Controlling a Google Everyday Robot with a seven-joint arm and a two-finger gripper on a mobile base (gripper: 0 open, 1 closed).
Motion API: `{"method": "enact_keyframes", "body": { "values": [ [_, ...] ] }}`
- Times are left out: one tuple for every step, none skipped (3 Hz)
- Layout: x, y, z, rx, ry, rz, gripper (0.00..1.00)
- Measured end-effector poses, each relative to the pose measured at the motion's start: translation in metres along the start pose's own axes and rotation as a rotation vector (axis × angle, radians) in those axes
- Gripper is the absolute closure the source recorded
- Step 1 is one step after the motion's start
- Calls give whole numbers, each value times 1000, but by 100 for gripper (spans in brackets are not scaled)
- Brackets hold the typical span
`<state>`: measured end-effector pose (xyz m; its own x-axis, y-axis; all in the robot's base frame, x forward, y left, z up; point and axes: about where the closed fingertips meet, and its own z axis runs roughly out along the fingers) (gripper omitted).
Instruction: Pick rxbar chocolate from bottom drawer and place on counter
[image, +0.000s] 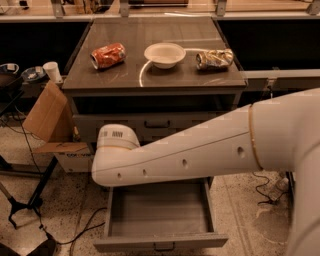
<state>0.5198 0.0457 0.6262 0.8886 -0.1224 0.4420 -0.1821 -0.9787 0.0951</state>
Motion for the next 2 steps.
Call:
{"method": "enact_keyframes", "body": {
  "values": [
    [35, 8, -46, -3, -18, -11, 100],
    [68, 7, -62, -11, -87, -45, 100]
  ]
}}
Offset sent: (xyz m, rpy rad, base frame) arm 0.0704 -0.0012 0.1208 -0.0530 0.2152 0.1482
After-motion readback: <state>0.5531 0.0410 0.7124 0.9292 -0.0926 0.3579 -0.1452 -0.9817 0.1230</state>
